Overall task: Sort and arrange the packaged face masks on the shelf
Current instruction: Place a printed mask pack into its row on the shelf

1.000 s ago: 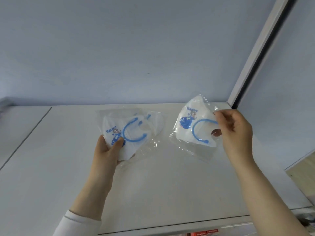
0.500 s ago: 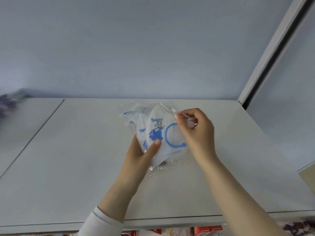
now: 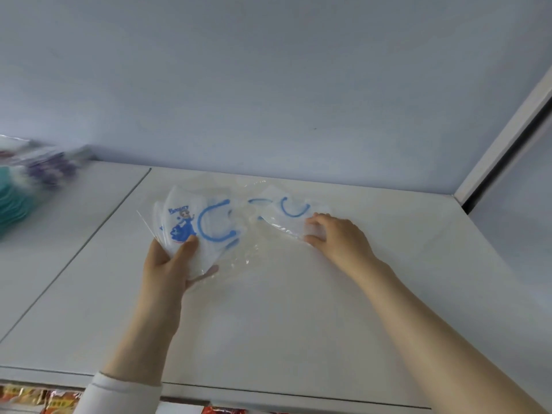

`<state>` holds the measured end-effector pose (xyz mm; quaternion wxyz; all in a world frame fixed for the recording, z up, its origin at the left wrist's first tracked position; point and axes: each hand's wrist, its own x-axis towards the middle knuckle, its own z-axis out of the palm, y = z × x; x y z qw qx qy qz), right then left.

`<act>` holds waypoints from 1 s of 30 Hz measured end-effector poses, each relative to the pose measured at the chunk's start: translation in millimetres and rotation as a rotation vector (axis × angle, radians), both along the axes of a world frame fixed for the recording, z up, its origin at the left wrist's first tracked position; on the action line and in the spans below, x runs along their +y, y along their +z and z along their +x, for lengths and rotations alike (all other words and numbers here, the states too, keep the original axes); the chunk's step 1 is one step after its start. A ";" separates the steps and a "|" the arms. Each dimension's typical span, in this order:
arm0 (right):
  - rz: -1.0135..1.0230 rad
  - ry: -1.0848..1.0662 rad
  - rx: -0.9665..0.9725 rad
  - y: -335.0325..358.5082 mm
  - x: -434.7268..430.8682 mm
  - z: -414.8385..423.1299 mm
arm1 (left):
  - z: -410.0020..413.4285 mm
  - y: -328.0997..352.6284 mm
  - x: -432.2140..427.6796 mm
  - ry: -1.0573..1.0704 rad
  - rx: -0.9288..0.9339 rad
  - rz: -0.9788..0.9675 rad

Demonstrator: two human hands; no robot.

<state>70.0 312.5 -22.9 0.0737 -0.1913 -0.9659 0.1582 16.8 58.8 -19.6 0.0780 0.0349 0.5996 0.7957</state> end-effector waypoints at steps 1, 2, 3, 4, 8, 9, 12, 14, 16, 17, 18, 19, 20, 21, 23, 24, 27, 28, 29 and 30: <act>-0.015 -0.011 0.052 -1.4 1.7 5.0 | 1.1 -1.8 -1.2 -0.003 0.000 0.005; -0.036 -0.004 0.096 -2.7 3.8 10.4 | 2.1 -2.8 -2.1 -0.003 0.001 0.007; -0.041 0.011 0.130 -4.4 6.3 15.4 | 3.4 -3.0 -2.5 -0.004 0.002 0.006; -0.019 0.030 0.150 -4.2 7.8 19.0 | 4.0 -3.5 -2.3 -0.007 0.001 0.003; 0.093 0.115 0.126 -1.1 -1.3 18.6 | 4.9 -3.5 6.5 -0.009 -0.017 -0.013; 0.109 0.121 0.057 -0.4 -5.7 15.2 | 5.0 -3.2 9.7 -0.014 -0.018 -0.017; 0.246 0.144 -0.023 3.2 -18.8 7.9 | 4.9 -1.2 14.5 -0.045 -0.017 -0.021; 0.438 0.156 0.143 0.6 -21.5 7.5 | 3.6 1.6 12.9 -0.051 -0.004 -0.015; 0.398 0.088 0.382 -0.9 -13.3 15.6 | 1.0 3.0 8.4 -0.029 0.010 -0.006; 0.350 0.079 0.464 -1.4 -9.4 19.8 | -0.1 3.1 6.3 -0.010 0.013 -0.004; 0.296 0.116 0.475 -2.4 -7.4 21.6 | -1.1 2.6 4.9 0.006 0.012 -0.001; 0.244 0.160 0.426 -2.2 -8.3 20.4 | -1.3 2.3 4.7 0.019 0.007 0.000; 0.203 0.183 0.336 -2.7 -9.7 17.8 | -0.6 2.0 5.0 0.021 0.002 -0.004; 0.162 0.180 0.205 -1.4 -12.6 13.4 | 0.7 2.3 5.9 0.014 0.000 -0.010; 0.159 0.143 0.015 0.1 -19.8 5.1 | 3.9 2.2 8.5 -0.003 -0.005 -0.023; 0.206 0.125 0.003 -1.0 -22.8 2.4 | 5.3 2.1 9.3 -0.012 -0.002 -0.030; 0.334 0.142 0.065 -2.9 -23.9 7.6 | 7.2 1.9 7.8 -0.018 0.004 -0.033; 0.322 0.162 0.186 -5.2 -23.2 10.8 | 6.9 1.7 5.4 -0.013 0.004 -0.025; 0.290 0.168 0.303 -6.4 -22.8 13.8 | 7.1 1.9 3.5 -0.008 0.004 -0.014; 0.232 0.130 0.440 -6.3 -21.4 16.1 | 7.0 1.9 1.5 0.001 0.001 -0.003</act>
